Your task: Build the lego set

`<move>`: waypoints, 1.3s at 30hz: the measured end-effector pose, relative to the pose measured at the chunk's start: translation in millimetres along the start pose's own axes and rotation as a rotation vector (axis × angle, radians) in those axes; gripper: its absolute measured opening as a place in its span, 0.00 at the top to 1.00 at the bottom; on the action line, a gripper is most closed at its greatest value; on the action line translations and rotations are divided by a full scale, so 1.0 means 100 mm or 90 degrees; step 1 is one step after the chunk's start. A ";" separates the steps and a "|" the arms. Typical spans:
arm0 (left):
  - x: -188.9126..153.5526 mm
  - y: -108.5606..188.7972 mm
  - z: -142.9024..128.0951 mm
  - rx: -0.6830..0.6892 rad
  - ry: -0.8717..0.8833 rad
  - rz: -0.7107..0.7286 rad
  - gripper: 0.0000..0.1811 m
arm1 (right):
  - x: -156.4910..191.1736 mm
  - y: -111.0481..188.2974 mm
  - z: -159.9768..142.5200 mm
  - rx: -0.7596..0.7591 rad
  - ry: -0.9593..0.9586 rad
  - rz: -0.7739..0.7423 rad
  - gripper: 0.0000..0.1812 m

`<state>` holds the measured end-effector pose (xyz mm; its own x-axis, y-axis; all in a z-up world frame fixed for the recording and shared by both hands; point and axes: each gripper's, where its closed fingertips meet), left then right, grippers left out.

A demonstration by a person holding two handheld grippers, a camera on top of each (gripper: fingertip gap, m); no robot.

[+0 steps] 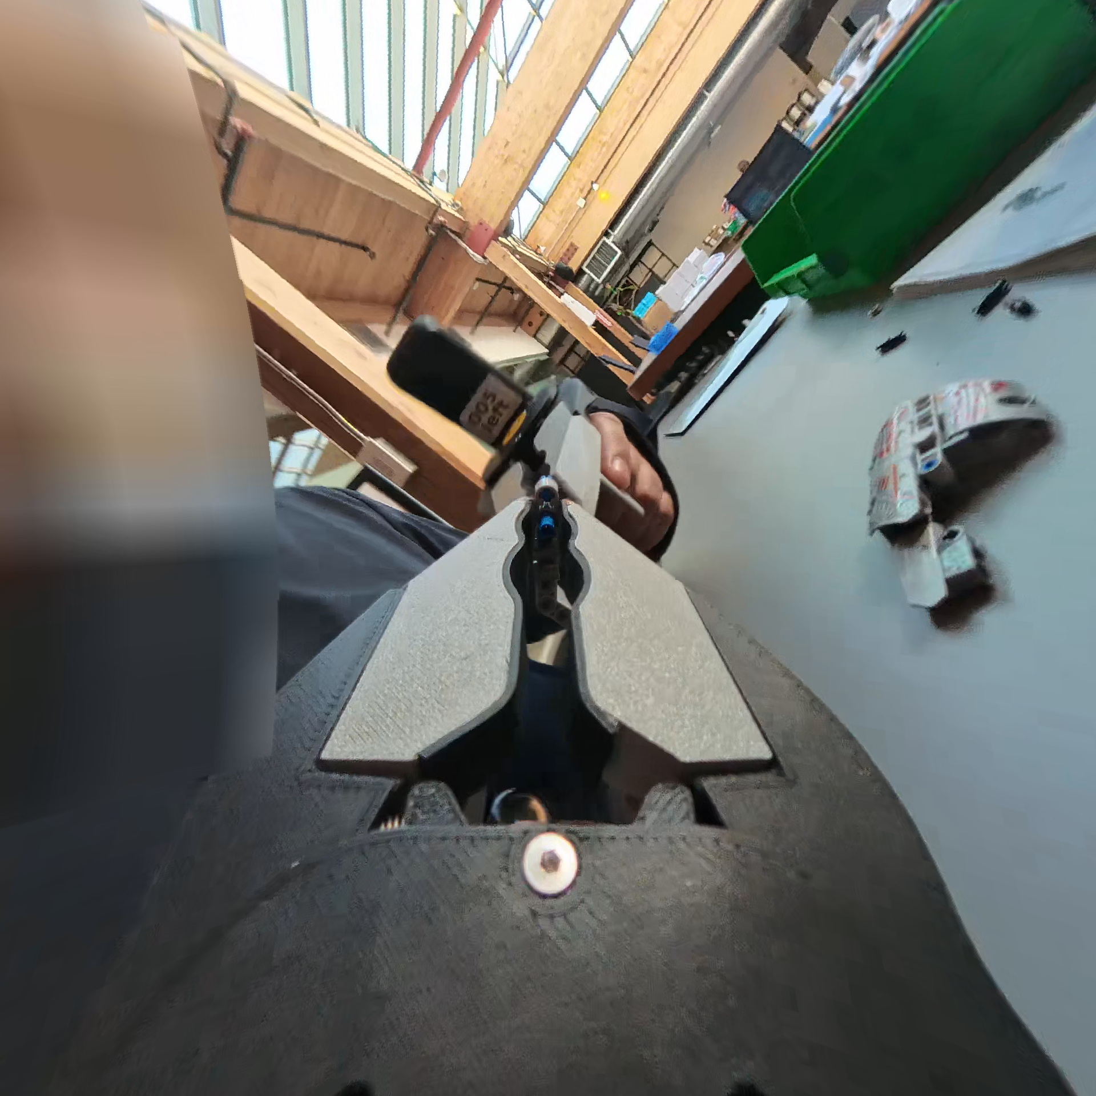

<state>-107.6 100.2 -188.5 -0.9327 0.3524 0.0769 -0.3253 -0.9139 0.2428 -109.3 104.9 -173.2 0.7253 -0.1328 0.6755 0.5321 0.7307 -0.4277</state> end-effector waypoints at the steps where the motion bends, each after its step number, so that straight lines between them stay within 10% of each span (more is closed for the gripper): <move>1: 0.00 0.01 0.04 0.004 0.073 -0.033 0.97 | 0.02 -0.02 -0.01 0.016 0.034 -0.006 0.98; 5: 0.01 0.06 0.18 -0.019 0.197 -0.120 0.98 | 0.11 -0.10 -0.04 0.040 0.062 0.014 0.97; 39: -0.02 -0.01 0.10 -0.079 0.156 -0.054 0.99 | -0.03 -0.04 -0.09 -0.029 -0.102 0.029 0.97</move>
<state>-104.1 102.1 -179.4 -0.9061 0.3834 -0.1790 -0.4065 -0.9061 0.1170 -110.1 96.8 -178.8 0.6722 0.0115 0.7403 0.5215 0.7024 -0.4845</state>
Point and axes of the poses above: each gripper's, where its closed fingertips meet, y back along the fingers, z out of its top, x = y × z across the jaws, and after that the axes turned 14 degrees about z, right-handed
